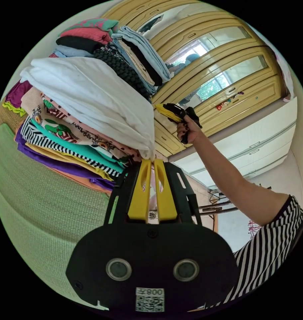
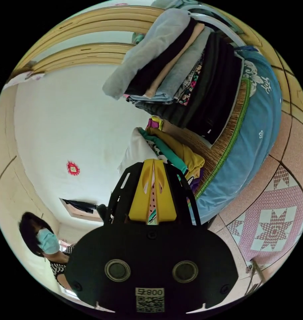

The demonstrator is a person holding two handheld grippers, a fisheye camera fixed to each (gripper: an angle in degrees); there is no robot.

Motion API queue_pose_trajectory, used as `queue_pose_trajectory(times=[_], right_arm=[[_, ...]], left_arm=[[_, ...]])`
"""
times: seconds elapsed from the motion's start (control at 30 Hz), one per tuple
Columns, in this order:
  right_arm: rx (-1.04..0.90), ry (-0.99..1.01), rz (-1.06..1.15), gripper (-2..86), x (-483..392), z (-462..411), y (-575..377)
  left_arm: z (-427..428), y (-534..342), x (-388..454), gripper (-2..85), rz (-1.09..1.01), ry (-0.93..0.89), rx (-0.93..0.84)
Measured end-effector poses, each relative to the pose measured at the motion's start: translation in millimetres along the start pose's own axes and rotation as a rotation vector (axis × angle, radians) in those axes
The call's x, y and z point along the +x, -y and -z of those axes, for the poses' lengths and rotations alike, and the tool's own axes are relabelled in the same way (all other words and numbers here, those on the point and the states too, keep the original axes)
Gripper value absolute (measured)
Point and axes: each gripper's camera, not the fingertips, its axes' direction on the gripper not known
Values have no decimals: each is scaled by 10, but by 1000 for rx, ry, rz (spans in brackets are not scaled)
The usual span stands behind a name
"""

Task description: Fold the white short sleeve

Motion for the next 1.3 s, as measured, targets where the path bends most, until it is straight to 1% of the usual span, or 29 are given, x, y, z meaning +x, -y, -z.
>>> queue_pose_trajectory(times=[0.07,0.17,0.27,0.4,0.5,0.57,0.63,0.8,0.9,0.93,1.0,1.1,1.2,1.3], right_arm=[[-18,-2,43,10,-74,10,-71],[-51,-54,105,30,-169,-1,-174],[-22,-100,131,61,-211,70,-224],[-19,-49,77,72,-117,89,-203],[-31,-4,35,61,-51,43,-181],[-34,27,31,47,-51,26,-172],[-45,12,42,34,-96,14,-159],[-23,65,153,17,-396,171,-214],[-18,27,203,14,-495,280,-313],[-19,8,202,13,-477,287,-334],[-27,-32,131,12,-236,251,-408],[-12,58,24,13,139,140,-512],[16,114,15,13,246,61,-627],[48,93,46,10,193,67,-781]], left_arm=[[0,-63,-55,20,-15,-17,20],[69,-158,-74,34,-70,19,67],[105,-198,-34,64,-149,135,94],[-155,-116,-51,71,-225,270,11],[-332,-65,-205,38,-189,322,-47],[-339,-58,-293,24,-175,306,-51],[-249,-64,-343,16,-181,273,-29],[20,-83,-287,8,-222,226,43],[101,-132,-264,7,-247,204,61],[75,-156,-288,7,-247,206,48],[-31,-186,-378,7,-229,225,-6],[-125,-253,-574,8,-186,269,-79],[62,-307,-658,10,-176,230,-58],[312,-356,-639,11,-199,219,-36]])
